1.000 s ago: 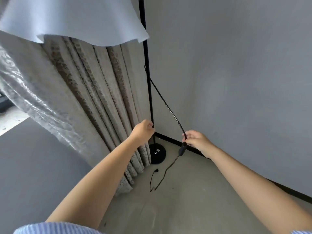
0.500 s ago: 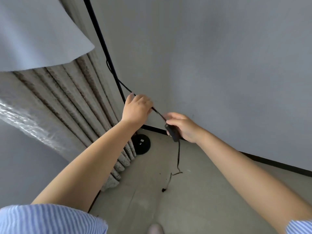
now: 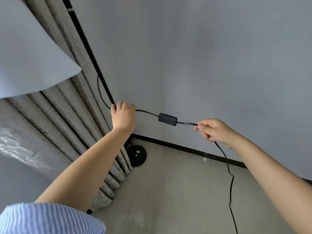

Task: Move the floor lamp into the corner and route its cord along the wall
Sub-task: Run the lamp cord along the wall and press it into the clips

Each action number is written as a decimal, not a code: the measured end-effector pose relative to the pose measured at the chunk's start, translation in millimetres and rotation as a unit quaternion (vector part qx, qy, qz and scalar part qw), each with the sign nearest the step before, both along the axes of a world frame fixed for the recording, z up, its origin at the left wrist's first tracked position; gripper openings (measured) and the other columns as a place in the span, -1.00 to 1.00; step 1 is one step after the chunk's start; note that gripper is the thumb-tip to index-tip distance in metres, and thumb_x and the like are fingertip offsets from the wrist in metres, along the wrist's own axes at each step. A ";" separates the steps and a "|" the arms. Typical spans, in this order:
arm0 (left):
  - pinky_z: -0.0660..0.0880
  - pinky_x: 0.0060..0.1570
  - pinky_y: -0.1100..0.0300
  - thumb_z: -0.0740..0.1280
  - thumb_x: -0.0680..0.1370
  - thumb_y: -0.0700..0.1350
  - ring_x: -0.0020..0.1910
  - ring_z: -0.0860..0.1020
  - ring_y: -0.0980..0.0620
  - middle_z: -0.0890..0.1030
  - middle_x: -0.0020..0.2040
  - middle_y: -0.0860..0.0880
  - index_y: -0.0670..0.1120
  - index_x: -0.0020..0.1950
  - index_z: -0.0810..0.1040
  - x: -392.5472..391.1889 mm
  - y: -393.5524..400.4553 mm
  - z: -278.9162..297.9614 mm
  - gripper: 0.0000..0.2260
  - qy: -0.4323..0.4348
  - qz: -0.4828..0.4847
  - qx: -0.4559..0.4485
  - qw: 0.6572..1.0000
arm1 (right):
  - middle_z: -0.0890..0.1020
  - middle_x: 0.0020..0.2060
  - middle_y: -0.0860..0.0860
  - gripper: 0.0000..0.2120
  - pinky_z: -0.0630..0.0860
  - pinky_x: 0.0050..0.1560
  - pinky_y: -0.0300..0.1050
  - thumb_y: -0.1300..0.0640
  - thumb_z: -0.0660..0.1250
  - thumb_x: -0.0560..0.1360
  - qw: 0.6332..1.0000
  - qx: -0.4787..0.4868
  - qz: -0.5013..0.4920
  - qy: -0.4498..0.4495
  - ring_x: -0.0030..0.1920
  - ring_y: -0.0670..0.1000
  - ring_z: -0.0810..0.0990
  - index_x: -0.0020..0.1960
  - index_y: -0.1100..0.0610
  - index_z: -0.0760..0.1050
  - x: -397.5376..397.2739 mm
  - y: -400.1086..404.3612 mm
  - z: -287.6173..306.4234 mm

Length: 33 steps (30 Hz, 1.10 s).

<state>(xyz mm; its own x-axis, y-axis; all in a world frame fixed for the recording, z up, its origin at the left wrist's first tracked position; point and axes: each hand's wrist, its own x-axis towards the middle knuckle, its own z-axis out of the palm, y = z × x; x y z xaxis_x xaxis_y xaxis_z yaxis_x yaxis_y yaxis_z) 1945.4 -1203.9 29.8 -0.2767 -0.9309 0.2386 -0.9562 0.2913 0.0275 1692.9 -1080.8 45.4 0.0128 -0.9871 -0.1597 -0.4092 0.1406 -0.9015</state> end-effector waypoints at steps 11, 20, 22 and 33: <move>0.18 0.37 -0.01 0.24 0.50 -0.26 0.37 0.26 -0.14 0.37 0.37 -0.16 -0.16 0.35 0.26 -64.3 -49.1 -33.9 -0.57 0.067 -0.191 0.097 0.975 | 0.31 -0.67 -0.14 -0.69 0.26 -0.52 -0.35 0.17 0.08 0.55 0.992 0.028 0.076 0.095 -0.63 -0.14 0.25 -0.27 -0.09 0.45 -42.3 -94.9 -28.6; 0.12 0.40 -0.15 0.27 0.53 -0.07 0.24 0.43 -0.12 0.54 0.21 -0.12 -0.13 0.22 0.43 -131.4 -167.2 -91.0 -0.71 -0.001 -0.201 0.124 0.972 | 0.28 -0.67 -0.15 -0.72 0.22 -0.50 -0.29 0.17 0.09 0.54 0.986 0.079 0.130 0.066 -0.63 -0.15 0.20 -0.24 -0.03 0.48 -98.3 -254.3 -94.3; 0.06 0.41 -0.18 0.25 0.54 -0.07 0.20 0.44 -0.14 0.55 0.15 -0.14 -0.12 0.22 0.44 -138.1 -191.3 -105.0 -0.73 -0.020 -0.178 0.124 0.976 | 0.32 -0.70 -0.17 -0.78 0.25 -0.44 -0.24 0.16 0.12 0.53 0.984 0.103 0.136 0.056 -0.62 -0.16 0.23 -0.19 0.09 0.51 -103.0 -284.5 -112.0; -0.18 0.43 -0.23 0.19 0.50 -0.29 0.31 0.30 -0.12 0.44 0.23 -0.13 -0.08 0.25 0.37 -118.5 -309.0 -219.0 -0.66 -0.279 -0.095 0.146 0.944 | 0.52 -0.42 -0.09 -0.75 0.34 -0.36 -0.39 0.05 0.13 0.53 0.945 0.185 0.227 0.147 -0.40 -0.14 0.46 -0.17 0.18 0.48 -75.9 -388.3 -283.3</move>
<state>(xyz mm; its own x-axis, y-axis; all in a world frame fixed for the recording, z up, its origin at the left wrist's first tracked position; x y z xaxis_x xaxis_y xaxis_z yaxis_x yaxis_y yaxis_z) 1827.0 -1512.9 -189.2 -0.4520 -0.8556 -0.2525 -0.7772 0.5166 -0.3593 1617.0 -1469.1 -237.9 0.3228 -0.7662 -0.5556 -0.7286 0.1735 -0.6626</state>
